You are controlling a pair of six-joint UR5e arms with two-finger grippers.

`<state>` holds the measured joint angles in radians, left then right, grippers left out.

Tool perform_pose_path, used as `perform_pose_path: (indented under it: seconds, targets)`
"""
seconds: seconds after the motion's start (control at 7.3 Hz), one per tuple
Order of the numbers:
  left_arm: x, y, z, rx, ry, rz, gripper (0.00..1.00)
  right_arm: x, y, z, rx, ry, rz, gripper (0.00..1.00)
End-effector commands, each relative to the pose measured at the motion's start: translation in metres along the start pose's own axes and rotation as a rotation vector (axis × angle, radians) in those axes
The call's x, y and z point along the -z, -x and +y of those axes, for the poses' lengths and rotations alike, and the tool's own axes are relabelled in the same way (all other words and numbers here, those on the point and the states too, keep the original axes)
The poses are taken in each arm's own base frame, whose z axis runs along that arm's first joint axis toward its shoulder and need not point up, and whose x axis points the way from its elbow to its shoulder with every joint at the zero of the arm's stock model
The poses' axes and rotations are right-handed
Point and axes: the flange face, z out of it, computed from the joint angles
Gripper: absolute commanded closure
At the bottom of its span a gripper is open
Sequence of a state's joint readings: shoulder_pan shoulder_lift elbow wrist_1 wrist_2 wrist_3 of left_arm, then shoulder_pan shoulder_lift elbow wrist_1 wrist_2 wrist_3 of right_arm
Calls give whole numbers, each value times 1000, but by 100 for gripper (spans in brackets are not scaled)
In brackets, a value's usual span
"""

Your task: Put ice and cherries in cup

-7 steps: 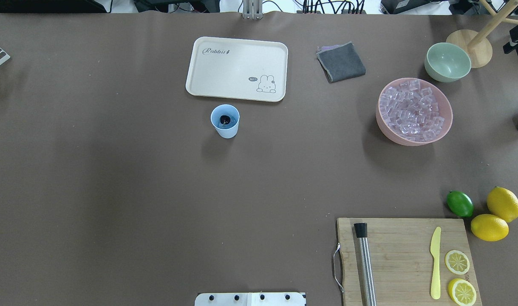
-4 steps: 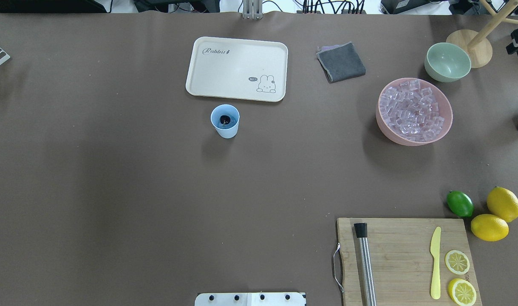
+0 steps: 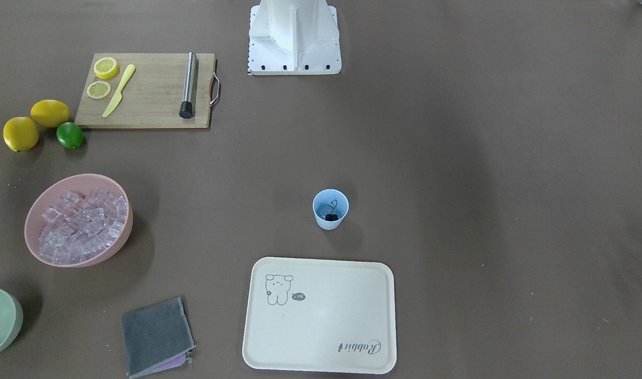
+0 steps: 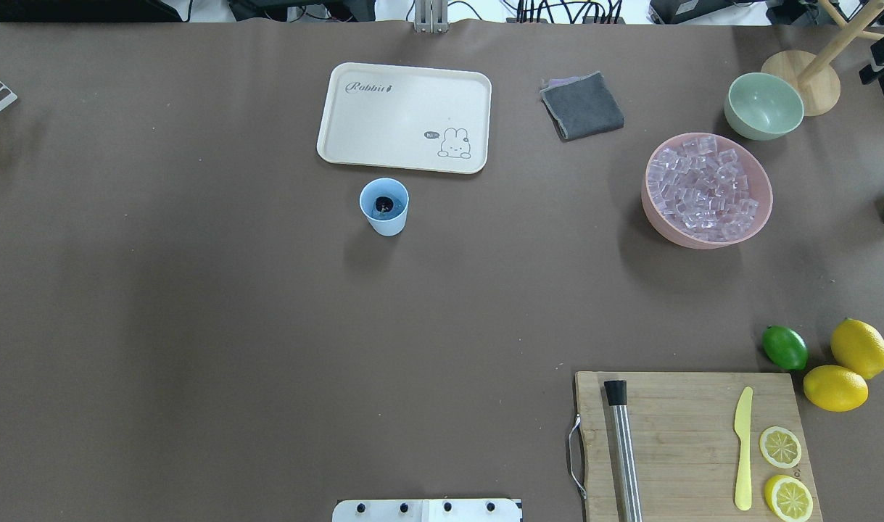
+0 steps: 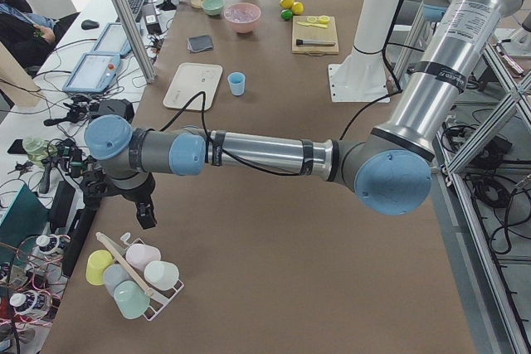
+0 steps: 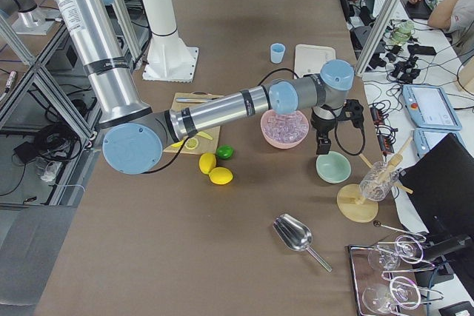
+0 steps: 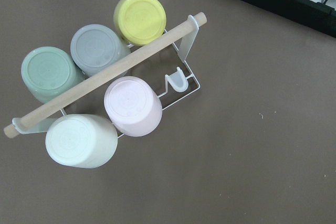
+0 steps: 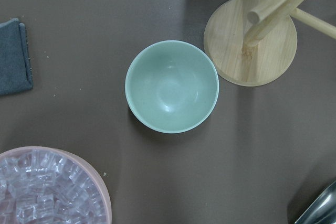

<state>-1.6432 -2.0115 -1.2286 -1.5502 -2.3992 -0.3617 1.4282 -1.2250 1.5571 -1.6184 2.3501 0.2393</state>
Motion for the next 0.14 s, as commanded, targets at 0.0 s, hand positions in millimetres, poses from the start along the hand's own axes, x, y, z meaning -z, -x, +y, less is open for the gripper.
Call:
perform_pose_path:
  seconds: [0.0]
  targets:
    - [1,-2,1,-4,-2,4,2,0,0,0,1,-1,0,0]
